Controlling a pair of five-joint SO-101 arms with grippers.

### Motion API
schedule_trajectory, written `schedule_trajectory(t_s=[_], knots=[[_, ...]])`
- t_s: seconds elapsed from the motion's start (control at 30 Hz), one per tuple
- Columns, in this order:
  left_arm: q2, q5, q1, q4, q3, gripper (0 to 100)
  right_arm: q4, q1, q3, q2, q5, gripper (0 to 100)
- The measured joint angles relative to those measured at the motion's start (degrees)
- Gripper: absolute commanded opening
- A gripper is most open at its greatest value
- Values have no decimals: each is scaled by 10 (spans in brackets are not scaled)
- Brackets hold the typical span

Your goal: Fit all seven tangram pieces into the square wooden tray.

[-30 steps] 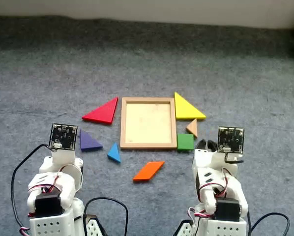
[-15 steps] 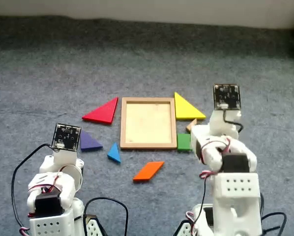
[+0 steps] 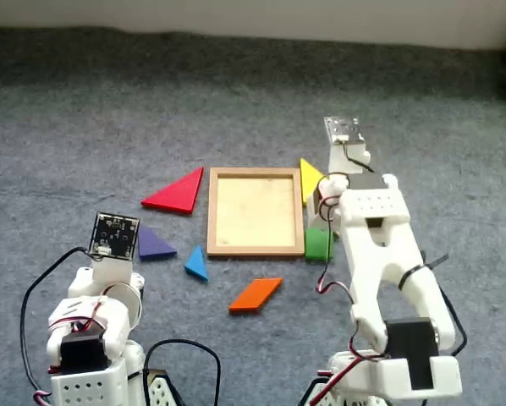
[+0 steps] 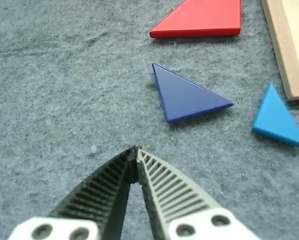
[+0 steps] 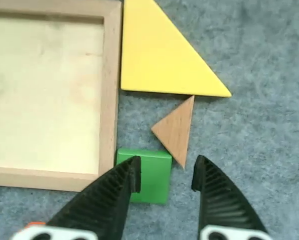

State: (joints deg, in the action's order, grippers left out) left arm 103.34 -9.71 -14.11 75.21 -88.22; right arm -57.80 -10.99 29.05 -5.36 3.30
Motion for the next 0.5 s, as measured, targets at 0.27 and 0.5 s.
schedule_trajectory(t_s=[0.27, 0.5], knots=[[0, 0, 0, -10, 0, 11, 0, -2, -35, 62, 0, 177], [0, 0, 0, -13, 0, 11, -34, -42, -35, 62, -56, 177]])
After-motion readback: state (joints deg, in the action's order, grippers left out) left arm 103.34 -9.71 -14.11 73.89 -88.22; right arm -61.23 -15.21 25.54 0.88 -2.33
